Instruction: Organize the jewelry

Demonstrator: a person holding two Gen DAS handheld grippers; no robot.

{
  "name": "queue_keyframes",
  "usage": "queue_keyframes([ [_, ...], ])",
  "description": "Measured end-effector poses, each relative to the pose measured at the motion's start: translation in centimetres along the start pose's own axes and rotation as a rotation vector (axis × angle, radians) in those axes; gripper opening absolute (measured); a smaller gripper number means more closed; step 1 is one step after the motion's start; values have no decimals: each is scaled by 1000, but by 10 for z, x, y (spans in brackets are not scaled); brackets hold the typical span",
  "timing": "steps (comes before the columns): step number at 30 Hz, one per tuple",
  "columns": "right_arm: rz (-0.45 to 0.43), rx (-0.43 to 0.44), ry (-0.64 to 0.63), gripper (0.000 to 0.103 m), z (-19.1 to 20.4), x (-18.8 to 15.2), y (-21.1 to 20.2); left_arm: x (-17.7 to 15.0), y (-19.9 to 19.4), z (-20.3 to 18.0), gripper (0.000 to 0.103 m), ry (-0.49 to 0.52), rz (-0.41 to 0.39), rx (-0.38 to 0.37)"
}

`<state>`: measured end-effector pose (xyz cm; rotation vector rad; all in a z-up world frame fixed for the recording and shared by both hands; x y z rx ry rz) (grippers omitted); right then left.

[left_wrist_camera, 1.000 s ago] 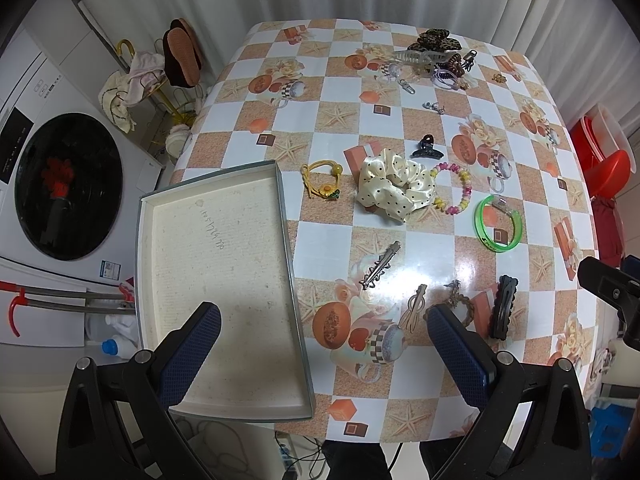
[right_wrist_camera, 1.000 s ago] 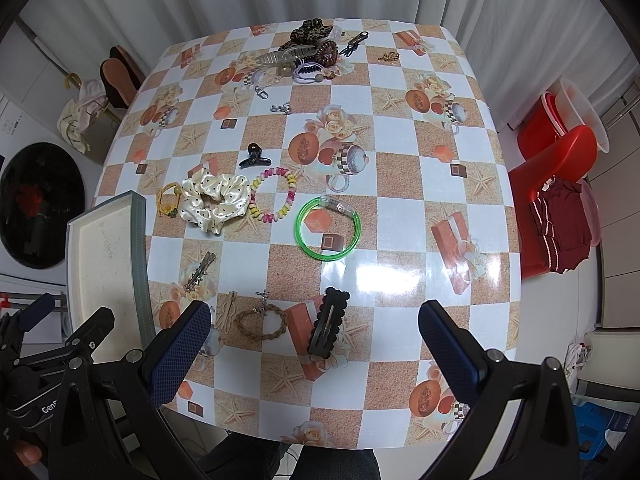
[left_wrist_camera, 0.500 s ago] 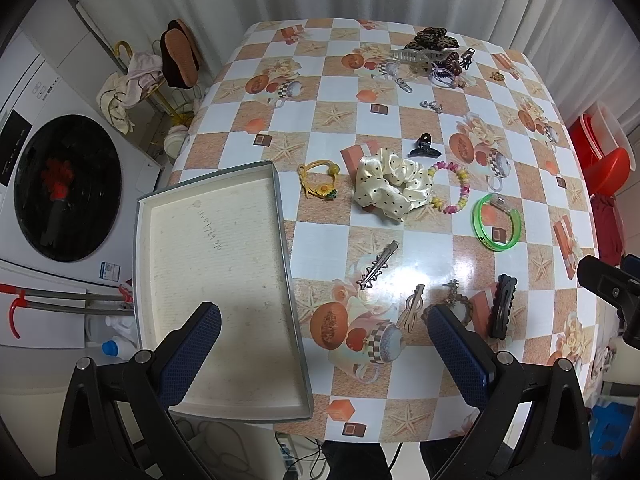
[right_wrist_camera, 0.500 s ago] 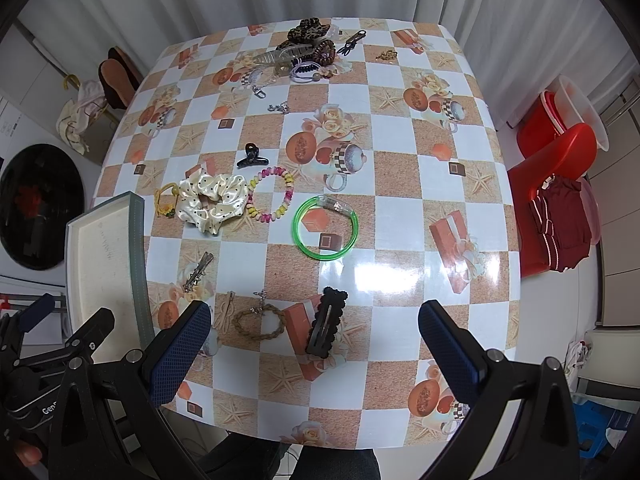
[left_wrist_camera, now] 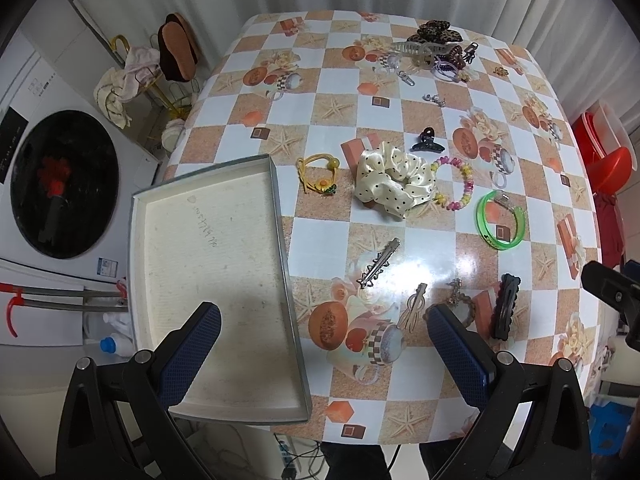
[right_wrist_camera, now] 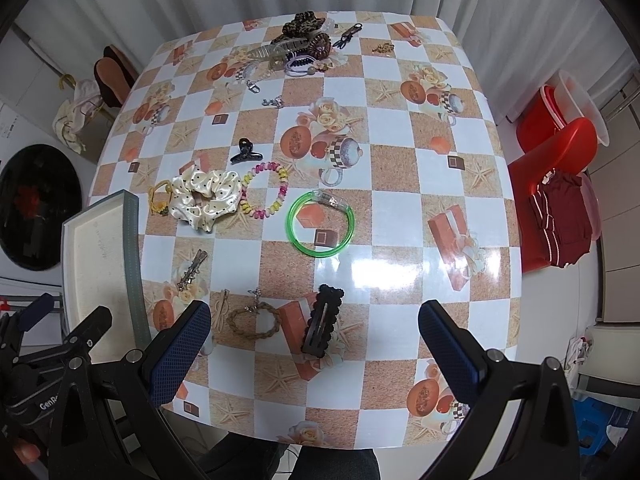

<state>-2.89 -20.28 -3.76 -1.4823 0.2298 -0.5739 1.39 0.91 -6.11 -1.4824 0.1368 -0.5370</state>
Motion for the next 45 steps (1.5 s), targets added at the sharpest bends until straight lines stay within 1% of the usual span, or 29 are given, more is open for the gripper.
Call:
queue_keyframes([
  [3,13,-4,13,103,-8,0,9,7,12,0,103,-23,17,-45],
  [7,34,-12,40,103,-17,7,26,19,25,0,103,-46,26,-59],
  [15,87,-24,125,103,-36,21,68,50,69,-12,102,-150,47,-189],
  [16,91,-24,134,102,-37,24,73,55,74,-14,97,-160,49,-196],
  [18,100,-24,148,100,-39,28,83,65,86,-16,97,-177,59,-201],
  [21,111,-14,172,98,-42,37,101,79,100,-19,97,-194,47,-200],
  [23,121,-7,183,89,-42,41,112,87,111,-21,89,-199,45,-199],
  [24,130,-6,190,88,-42,43,119,89,115,-22,84,-200,50,-199],
  [26,147,-3,206,81,-43,46,133,93,125,-24,84,-205,65,-194],
  [28,158,-6,217,78,-43,47,143,96,134,-25,83,-216,72,-185],
  [29,161,-7,222,76,-43,47,148,97,138,-26,81,-220,75,-184],
  [30,162,-9,225,75,-43,48,153,97,141,-27,75,-221,78,-178],
  [31,163,-11,225,73,-42,48,156,97,143,-28,73,-220,80,-175],
  [33,166,-12,224,71,-39,47,162,98,147,-30,72,-223,86,-167],
  [34,149,-26,214,71,-37,48,162,98,149,-30,71,-224,84,-163],
  [35,140,-29,201,71,-34,48,163,99,150,-31,63,-225,83,-164],
  [37,125,-50,176,70,-31,47,165,99,151,-34,52,-224,81,-175],
  [38,121,-61,169,68,-30,46,166,100,150,-36,48,-221,74,-174],
  [39,116,-77,162,65,-30,45,166,100,150,-38,37,-215,68,-173],
  [40,111,-96,154,58,-29,44,166,99,149,-40,32,-207,64,-172],
  [41,104,-114,144,46,-25,43,165,100,147,-42,31,-194,61,-163],
  [42,92,-115,136,40,-25,42,164,101,147,-42,23,-186,56,-158],
  [43,90,-112,133,27,-25,42,163,102,145,-43,20,-177,51,-160],
  [44,91,-111,129,14,-25,41,163,102,144,-43,20,-173,49,-161],
  [45,95,-107,128,8,-25,42,162,103,142,-43,20,-169,42,-165],
])
Point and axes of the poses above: each gripper's, at about its wrist camera, not at the fingertips, and y roughly the way its jaws point, z to its left, x to its top, the point moved 6 cm from there along y, roughly the way its jaws point, and after that the axes turned 12 degrees about y, right-handed, at the moved point
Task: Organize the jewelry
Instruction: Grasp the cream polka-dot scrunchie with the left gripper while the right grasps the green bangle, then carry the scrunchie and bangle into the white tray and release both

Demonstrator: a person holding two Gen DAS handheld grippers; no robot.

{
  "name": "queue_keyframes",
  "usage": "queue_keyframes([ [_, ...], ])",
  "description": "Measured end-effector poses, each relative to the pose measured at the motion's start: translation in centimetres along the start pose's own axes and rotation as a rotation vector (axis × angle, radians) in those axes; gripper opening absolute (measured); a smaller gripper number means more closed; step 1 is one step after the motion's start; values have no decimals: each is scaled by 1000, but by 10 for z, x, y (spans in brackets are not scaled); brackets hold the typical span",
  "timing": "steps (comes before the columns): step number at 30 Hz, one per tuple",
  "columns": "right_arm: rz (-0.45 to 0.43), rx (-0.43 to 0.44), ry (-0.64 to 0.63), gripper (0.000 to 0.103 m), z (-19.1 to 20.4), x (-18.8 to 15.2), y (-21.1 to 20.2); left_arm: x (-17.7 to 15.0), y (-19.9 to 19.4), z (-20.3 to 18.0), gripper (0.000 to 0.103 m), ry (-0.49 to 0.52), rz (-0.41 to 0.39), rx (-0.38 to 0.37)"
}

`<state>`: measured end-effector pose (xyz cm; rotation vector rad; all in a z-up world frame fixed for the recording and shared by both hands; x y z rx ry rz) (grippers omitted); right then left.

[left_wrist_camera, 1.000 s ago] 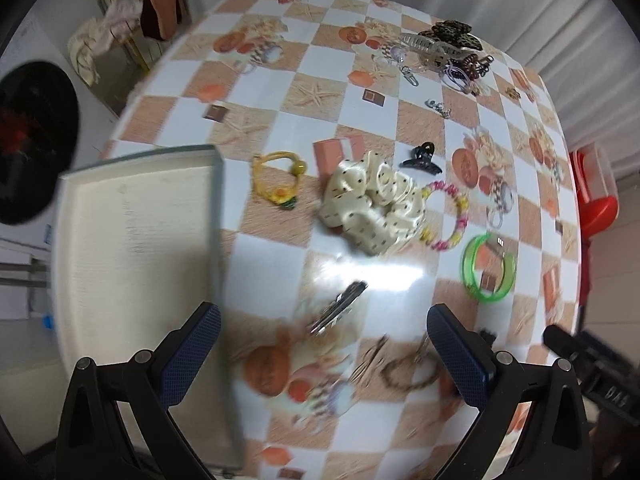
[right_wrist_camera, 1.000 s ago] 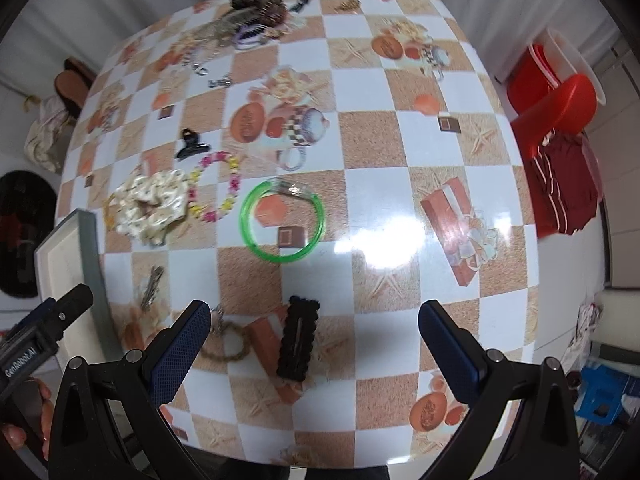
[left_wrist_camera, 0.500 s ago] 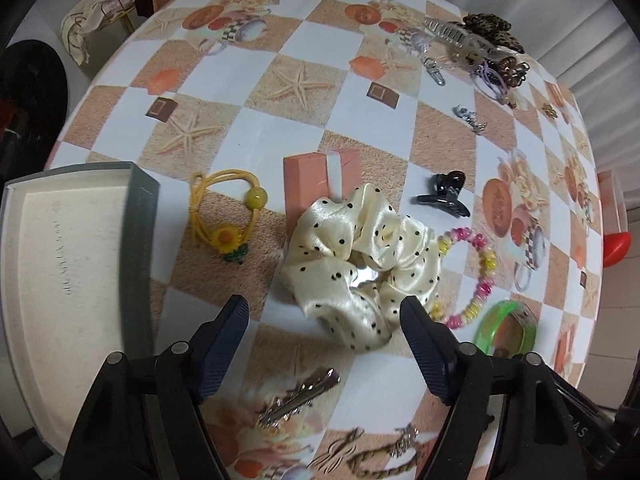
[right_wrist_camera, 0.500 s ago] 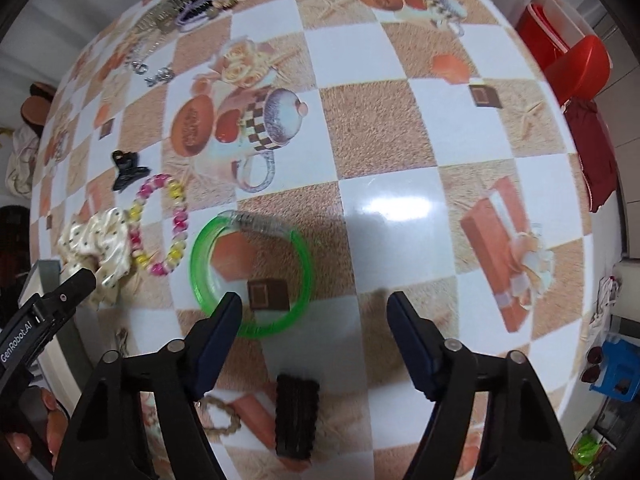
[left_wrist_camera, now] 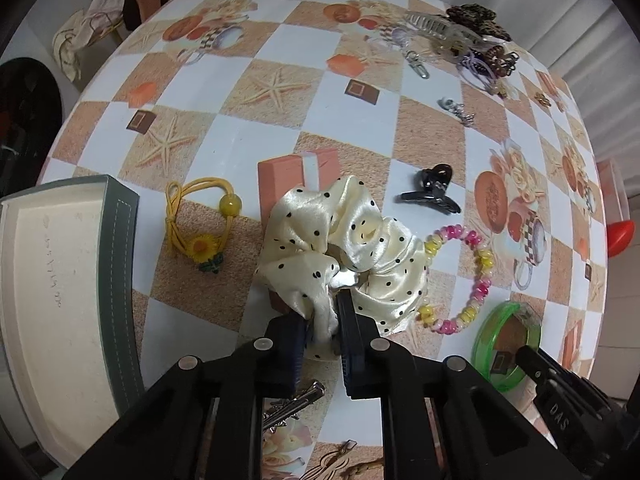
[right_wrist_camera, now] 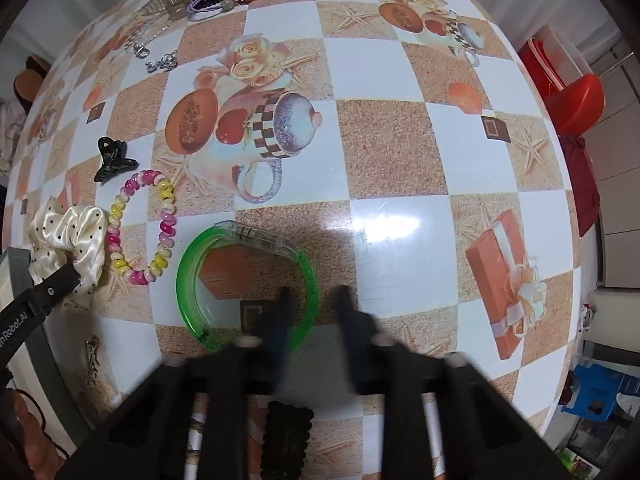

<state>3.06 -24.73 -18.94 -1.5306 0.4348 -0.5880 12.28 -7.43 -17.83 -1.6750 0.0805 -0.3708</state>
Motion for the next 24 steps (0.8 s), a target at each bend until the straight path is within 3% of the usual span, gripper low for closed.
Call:
queue_keyframes([
  [16,-35,122,-35,7,-4,7,-47,-29,-81,28,20,26,-132,-40],
  [24,-65,181,-133,7,42,-11,-85,-60,-118,76,20,-58,-179,-22],
])
Point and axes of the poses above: each gripper's, at about its wrist camera, not at the fingertips, and y roughly the way its jaws point, z to its left, x to its top, the point moved 6 cm from there along y, roughly the way its jaws point, and after that the axes turned 12 degrees about y, right-handed, at the moved point
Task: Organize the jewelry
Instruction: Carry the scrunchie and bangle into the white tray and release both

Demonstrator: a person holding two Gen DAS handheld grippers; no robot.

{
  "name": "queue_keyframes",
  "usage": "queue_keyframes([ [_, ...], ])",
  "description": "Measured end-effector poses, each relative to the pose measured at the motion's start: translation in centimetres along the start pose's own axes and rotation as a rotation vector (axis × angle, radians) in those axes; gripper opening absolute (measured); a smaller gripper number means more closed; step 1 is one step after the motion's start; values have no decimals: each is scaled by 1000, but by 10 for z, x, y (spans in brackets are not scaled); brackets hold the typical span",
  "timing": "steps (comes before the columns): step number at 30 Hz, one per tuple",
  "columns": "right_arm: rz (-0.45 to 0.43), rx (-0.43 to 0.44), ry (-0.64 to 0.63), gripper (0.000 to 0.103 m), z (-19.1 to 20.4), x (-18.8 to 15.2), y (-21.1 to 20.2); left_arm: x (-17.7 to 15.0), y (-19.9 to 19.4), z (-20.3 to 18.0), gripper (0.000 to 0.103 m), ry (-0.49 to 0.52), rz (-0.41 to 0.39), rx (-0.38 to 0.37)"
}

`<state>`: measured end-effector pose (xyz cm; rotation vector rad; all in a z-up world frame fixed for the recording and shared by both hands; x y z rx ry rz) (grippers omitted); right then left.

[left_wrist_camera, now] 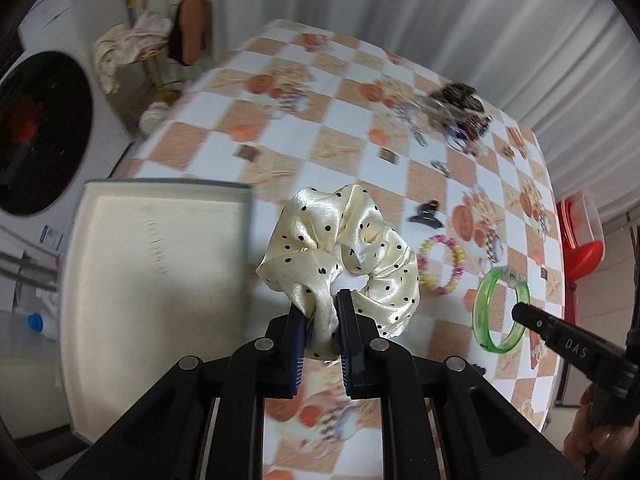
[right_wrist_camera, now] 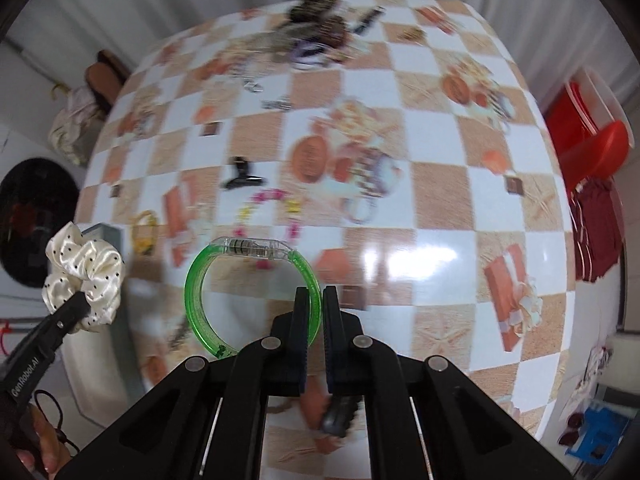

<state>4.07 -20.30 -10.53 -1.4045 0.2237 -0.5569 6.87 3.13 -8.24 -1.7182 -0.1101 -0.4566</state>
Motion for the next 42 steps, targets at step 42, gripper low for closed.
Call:
queue_keyframes([
  [42,132,36,-430,8,276,-73,123,-82,44,180,21,-168,115,279],
])
Point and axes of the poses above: each gripper's, at about its wrist camera, not at the fingertips, and y roughly the way its jaws point, z to its left, x to its top, the point moved 6 cm from there along y, roughly the way its jaws point, and after that the axes turned 12 degrees about y, right-handed, at the moved point
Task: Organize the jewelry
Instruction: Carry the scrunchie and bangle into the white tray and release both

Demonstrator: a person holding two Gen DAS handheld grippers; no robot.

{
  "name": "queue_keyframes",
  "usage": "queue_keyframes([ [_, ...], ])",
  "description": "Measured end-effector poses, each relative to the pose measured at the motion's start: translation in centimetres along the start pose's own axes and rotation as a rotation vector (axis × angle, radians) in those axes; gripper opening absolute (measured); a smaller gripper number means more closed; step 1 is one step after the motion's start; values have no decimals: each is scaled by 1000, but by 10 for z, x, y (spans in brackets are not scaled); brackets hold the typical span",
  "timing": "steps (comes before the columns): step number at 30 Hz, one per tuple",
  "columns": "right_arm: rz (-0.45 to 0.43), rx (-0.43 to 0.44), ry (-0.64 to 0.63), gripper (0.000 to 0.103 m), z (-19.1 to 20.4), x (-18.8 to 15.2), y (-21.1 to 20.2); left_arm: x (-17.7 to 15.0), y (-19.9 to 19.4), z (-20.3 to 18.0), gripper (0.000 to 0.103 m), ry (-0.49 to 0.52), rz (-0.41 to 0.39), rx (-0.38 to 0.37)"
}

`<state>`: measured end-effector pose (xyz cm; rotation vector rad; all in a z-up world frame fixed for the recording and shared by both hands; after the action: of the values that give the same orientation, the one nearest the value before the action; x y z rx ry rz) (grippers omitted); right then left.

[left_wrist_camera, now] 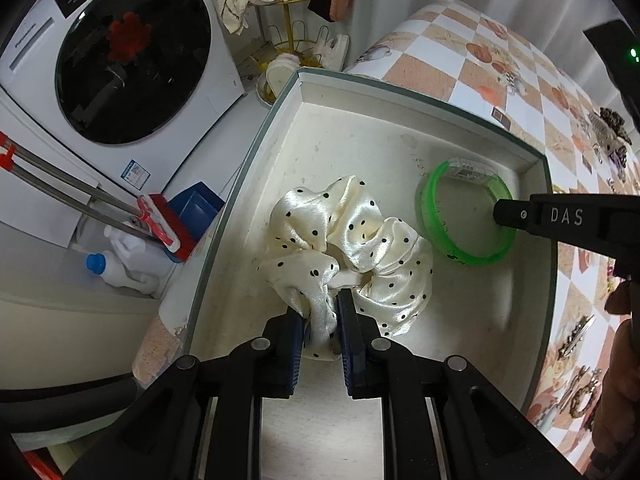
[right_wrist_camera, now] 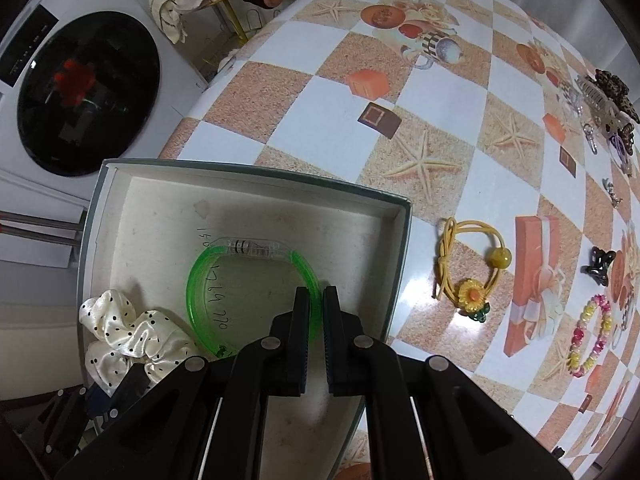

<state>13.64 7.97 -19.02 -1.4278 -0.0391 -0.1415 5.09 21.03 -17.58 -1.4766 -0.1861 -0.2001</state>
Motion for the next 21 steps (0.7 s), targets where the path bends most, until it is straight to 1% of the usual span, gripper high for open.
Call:
queue_keyframes([
  [2,-1,-2,-6,8,1,0,0,-1,0,-1,23,7,4,9],
  [3,1,-2,-8,8,1,0,0,0,-1,-1,42,10,5,20],
  [4,3,-1,-8,8,3,1,3,0,-3,0,70,11,1,31],
  [5,6,2,-8,10,3,1,3,1,-6,2,80,5,-13,51],
  [6,12,12,-7,15,4,2,3,1,-10,4,87,-3,-32,59],
  [8,17,35,-1,34,6,3,0,2,-13,6,87,-3,-42,53],
  [10,4,60,1,44,5,4,-9,2,-12,7,87,2,-26,60],
  [12,-7,84,1,46,6,4,-19,3,-14,8,87,2,-23,67],
  [13,-13,100,2,49,6,4,-26,2,-16,8,87,2,-24,68],
  [14,-21,114,3,54,5,4,-32,2,-18,8,87,3,-28,68],
  [16,-46,136,9,60,2,6,-48,2,-24,6,87,14,-37,69],
  [18,-64,154,22,60,-4,7,-60,2,-29,3,87,32,-47,71],
  [19,-72,166,33,60,-10,7,-69,2,-31,1,91,40,-51,70],
  [20,-81,173,43,63,-17,7,-75,2,-34,-1,101,49,-54,66],
  [21,-91,178,55,67,-23,7,-82,2,-38,-3,103,55,-59,61],
])
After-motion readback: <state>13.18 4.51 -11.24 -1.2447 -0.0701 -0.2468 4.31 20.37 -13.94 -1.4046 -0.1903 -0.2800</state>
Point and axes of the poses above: each gripper's, at about its wrist camera, not at the fingertips, and y roughly the way its jaws point, z to its left, x to its top, the point moved 6 cm from there along y, roughly the way its jaws point, and after that the axes turned 12 degrees about y, right-handed, at the moved point
